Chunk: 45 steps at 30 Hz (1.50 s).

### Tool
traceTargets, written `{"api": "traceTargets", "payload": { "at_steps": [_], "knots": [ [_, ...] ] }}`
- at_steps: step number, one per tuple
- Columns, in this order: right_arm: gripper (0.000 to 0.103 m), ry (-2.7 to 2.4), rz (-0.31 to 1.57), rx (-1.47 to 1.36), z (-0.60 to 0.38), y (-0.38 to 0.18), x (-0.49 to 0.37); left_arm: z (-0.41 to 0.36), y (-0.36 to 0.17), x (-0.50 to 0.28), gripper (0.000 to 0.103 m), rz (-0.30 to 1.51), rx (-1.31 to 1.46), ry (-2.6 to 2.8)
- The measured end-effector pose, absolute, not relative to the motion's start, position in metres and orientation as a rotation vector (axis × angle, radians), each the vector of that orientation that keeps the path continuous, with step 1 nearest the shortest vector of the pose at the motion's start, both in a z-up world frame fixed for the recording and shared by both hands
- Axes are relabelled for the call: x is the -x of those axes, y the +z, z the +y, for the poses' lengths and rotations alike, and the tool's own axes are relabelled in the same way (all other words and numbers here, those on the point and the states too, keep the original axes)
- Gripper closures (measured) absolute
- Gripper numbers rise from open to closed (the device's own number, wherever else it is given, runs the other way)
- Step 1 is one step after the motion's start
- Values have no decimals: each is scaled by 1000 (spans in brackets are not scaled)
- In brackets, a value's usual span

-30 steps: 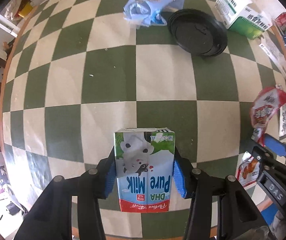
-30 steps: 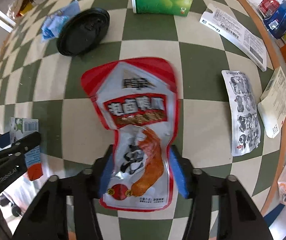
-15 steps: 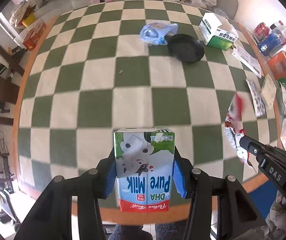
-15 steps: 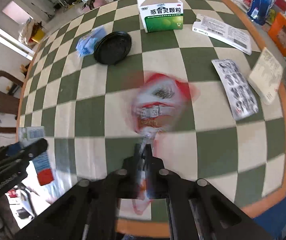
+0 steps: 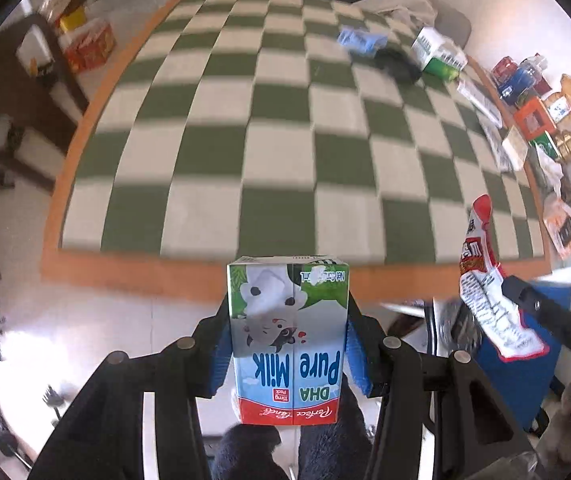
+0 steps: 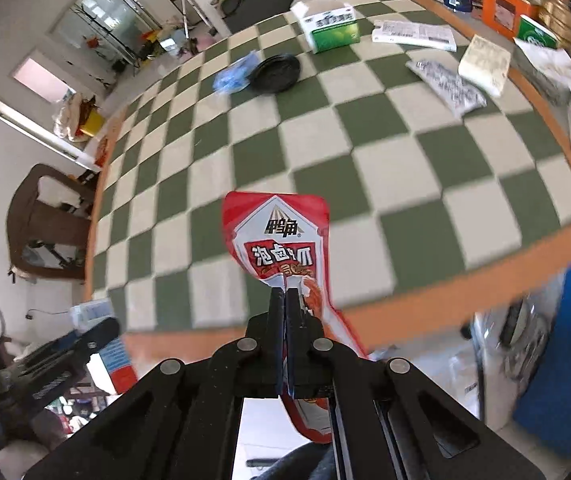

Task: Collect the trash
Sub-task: 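Carry the carton and red pouch to the bin and release both, then move both tools back over the table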

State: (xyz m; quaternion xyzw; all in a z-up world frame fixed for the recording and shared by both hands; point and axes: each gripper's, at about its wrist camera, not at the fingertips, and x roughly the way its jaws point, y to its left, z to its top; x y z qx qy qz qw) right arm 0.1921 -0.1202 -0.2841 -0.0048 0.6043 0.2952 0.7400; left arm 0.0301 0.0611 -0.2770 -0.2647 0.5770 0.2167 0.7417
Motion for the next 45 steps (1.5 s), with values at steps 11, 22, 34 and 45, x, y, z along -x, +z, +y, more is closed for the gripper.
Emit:
{"api": "traceTargets", "payload": {
  "at_steps": [11, 22, 34, 45],
  "knots": [
    [103, 654, 1609, -100, -123, -447, -74, 74, -492, 32, 58, 1415, 898, 468],
    [42, 508, 1728, -162, -120, -712, -96, 82, -687, 17, 18, 1546, 882, 458],
    [0, 441, 1646, 339, -120, -730, -72, 63, -644, 44, 0, 1564, 574, 581],
    [0, 439, 1558, 402, -112, -641, -56, 44, -562, 54, 0, 1514, 545, 570]
  ]
}}
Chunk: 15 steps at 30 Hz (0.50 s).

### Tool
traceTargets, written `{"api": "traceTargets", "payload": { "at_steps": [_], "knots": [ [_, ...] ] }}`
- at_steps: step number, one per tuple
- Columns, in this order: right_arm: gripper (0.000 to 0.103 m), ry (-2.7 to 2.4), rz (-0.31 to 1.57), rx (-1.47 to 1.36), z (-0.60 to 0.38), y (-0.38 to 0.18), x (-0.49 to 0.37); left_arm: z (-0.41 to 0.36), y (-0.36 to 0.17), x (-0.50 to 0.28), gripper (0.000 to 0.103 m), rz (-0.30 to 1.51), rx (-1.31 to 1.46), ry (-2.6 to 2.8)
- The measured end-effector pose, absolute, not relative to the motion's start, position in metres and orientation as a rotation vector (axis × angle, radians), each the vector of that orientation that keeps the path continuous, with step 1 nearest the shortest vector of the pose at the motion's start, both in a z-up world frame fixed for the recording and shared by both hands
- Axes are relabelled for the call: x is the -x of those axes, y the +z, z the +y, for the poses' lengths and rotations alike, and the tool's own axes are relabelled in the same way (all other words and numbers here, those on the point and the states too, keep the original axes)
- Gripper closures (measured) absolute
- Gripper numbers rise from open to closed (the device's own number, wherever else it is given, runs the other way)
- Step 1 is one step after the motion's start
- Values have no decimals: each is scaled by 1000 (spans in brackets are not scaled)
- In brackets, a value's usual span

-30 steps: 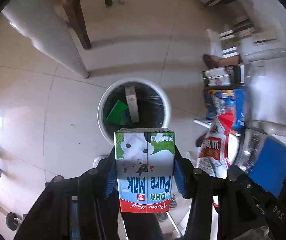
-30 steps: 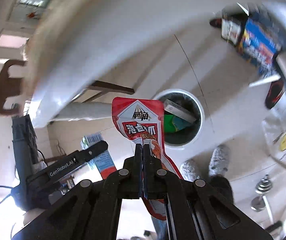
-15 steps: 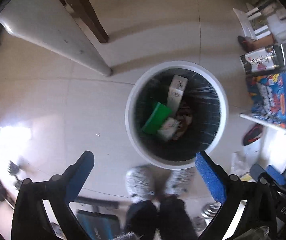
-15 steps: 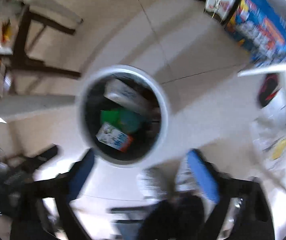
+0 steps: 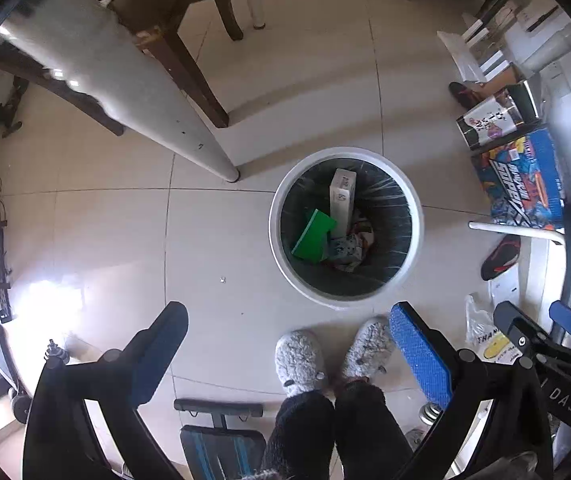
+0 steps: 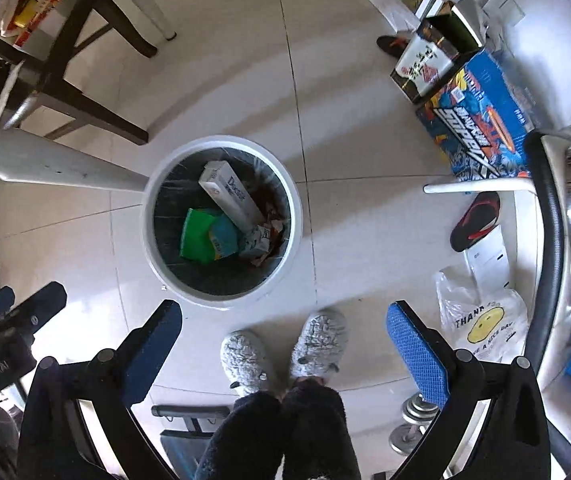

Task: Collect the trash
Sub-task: 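Move both tools back over the table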

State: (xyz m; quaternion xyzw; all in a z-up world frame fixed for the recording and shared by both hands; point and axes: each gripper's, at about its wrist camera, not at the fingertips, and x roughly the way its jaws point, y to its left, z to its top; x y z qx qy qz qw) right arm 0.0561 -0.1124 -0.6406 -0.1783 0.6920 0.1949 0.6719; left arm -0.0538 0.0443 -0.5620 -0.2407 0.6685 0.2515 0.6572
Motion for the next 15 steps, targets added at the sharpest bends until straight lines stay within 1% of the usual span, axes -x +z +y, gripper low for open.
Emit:
{"api": "traceTargets", "payload": {
  "at_steps": [8, 15],
  "knots": [
    [0, 471, 1520, 410, -117, -565, -39, 30, -501, 71, 0, 1501, 582, 509],
    [0, 496, 1493, 379, -126, -487, -21, 20, -440, 90, 0, 1482, 570, 516]
  ]
}}
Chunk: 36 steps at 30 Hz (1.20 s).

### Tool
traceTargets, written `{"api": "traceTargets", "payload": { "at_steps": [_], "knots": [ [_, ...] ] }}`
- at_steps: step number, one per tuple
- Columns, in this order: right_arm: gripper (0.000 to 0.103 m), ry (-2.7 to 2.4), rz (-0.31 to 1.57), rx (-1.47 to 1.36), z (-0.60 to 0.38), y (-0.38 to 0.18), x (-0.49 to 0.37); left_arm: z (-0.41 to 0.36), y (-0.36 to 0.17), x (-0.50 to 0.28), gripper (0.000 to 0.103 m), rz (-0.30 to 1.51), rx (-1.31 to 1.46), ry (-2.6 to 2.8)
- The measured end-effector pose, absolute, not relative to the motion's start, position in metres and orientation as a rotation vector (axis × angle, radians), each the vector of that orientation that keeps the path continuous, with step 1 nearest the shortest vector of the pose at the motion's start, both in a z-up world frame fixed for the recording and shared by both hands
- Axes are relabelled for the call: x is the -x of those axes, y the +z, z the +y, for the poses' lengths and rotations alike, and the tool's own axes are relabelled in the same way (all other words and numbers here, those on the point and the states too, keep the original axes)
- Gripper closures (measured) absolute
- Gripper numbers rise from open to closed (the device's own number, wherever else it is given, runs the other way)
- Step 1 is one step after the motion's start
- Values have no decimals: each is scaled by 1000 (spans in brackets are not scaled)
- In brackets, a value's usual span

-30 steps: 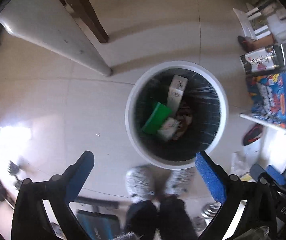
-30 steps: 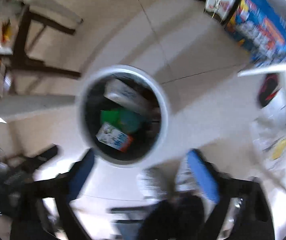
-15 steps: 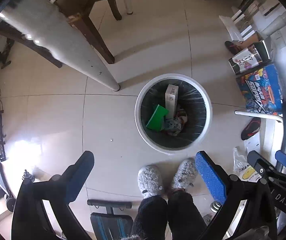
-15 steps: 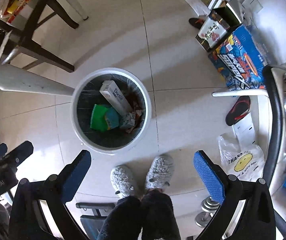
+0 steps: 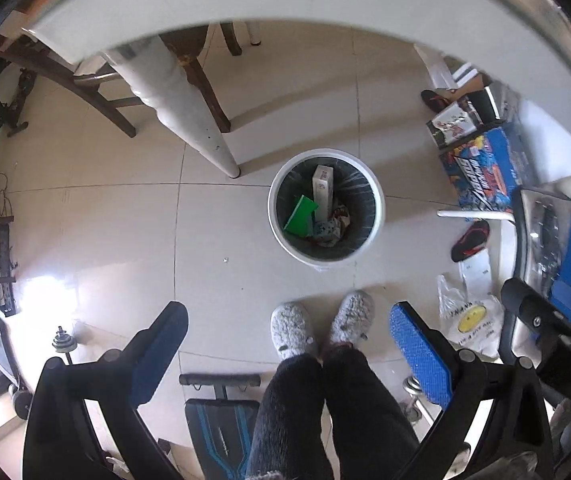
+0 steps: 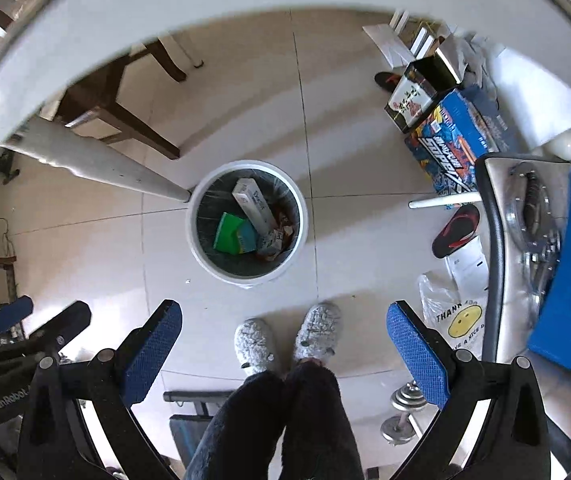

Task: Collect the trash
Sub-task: 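Move both tools back over the table, then grasp the black lid with the left gripper while the right grasps the blister pack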

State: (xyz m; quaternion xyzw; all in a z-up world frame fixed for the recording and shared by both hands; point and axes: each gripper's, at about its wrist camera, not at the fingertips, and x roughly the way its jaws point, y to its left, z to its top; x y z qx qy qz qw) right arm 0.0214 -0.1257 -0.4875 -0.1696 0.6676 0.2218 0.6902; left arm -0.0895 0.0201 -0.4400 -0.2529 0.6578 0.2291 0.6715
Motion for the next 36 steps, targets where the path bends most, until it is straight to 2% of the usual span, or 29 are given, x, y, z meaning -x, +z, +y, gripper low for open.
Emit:
{"api": "traceTargets", "payload": {
  "at_steps": [10, 17, 23, 28, 36],
  "knots": [
    [0, 534, 1470, 337, -133, -368, 1, 20, -341, 108, 0, 1418, 527, 504],
    [0, 592, 1454, 241, -119, -297, -11, 41, -272, 79, 0, 1304, 464, 546],
    [0, 602, 1391, 128, -105, -238, -72, 63, -216, -6, 0, 1196, 404, 548],
    [0, 545, 1332, 76, -109, -207, -163, 76, -194, -96, 0, 1173, 358, 556],
    [0, 428, 1395, 95, -121, -238, -346, 97, -221, -256, 0, 1249, 405, 539]
  ]
}}
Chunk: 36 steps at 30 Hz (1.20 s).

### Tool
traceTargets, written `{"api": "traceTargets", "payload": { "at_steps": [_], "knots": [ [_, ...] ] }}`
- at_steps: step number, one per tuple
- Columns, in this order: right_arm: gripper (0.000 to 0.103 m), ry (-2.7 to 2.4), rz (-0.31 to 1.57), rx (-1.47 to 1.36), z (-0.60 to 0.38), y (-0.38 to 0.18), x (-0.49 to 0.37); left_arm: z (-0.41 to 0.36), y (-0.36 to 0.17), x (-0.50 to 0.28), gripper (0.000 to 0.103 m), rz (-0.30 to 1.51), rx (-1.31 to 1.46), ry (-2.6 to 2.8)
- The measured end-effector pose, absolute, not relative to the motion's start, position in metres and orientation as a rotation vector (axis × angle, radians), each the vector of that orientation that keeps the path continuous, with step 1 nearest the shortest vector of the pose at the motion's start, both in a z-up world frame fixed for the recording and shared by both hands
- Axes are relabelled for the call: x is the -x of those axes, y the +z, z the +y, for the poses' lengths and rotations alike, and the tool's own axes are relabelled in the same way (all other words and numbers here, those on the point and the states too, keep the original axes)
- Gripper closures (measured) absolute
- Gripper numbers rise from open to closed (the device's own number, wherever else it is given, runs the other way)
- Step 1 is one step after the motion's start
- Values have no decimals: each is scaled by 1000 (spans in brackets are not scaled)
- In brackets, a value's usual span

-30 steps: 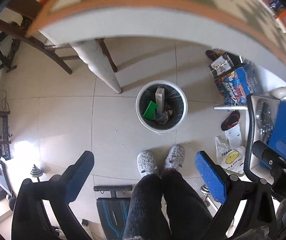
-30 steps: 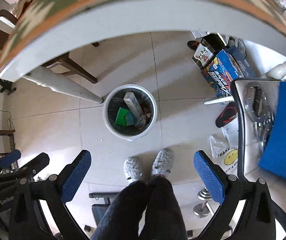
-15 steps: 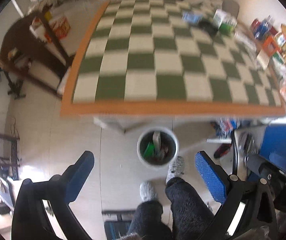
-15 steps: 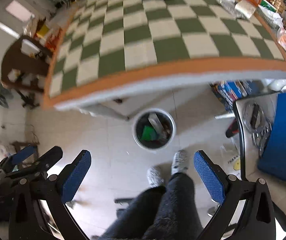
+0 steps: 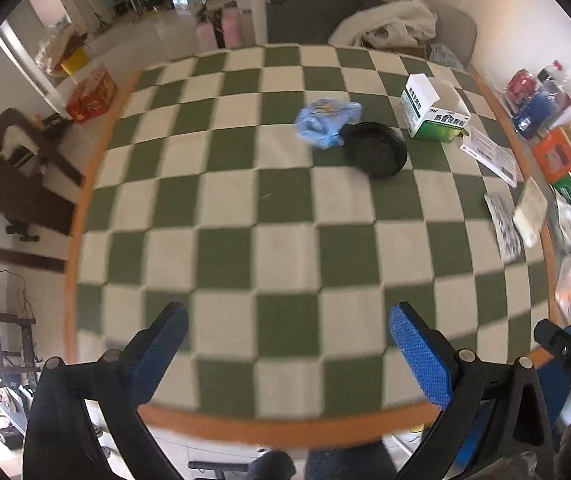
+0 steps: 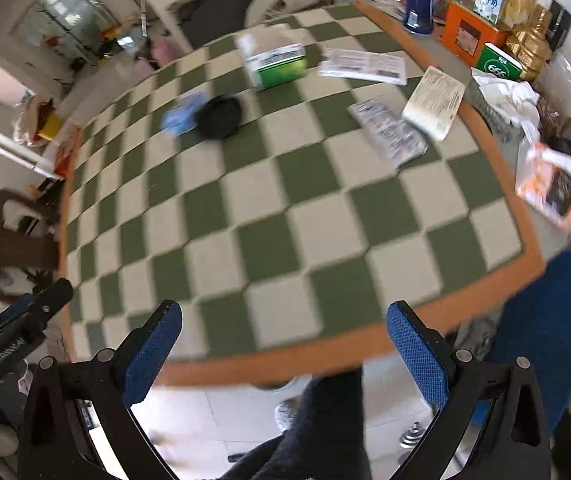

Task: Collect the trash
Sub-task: 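Grasp the black lid with the left gripper while the right grasps the blister pack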

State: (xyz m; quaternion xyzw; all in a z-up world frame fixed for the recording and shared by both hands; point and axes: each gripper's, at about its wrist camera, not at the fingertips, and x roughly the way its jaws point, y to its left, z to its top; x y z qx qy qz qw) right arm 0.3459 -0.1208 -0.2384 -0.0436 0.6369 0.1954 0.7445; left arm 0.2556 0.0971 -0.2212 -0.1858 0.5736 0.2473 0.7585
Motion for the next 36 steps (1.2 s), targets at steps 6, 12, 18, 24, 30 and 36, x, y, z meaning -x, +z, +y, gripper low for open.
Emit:
{"api": "traceTargets", "payload": {
  "at_steps": [6, 12, 18, 24, 30, 36],
  "knots": [
    [0, 334, 1479, 90, -116, -301, -462, 115, -267, -351, 1, 1308, 511, 502],
    [0, 309, 1585, 134, -103, -371, -534, 122, -317, -425, 1, 1401, 532, 438],
    [10, 296, 1581, 277, -84, -406, -557, 131, -345, -457, 1, 1444, 496, 457],
    [34, 310, 1500, 329, -64, -396, -556, 132, -356, -473, 1, 1435, 475, 433],
    [35, 338, 1506, 260, -57, -385, -558, 128, -348, -475, 17, 1420, 441, 391],
    [35, 371, 1491, 218, -57, -362, -557, 118, -343, -461, 41, 1435, 444, 332]
  ]
}}
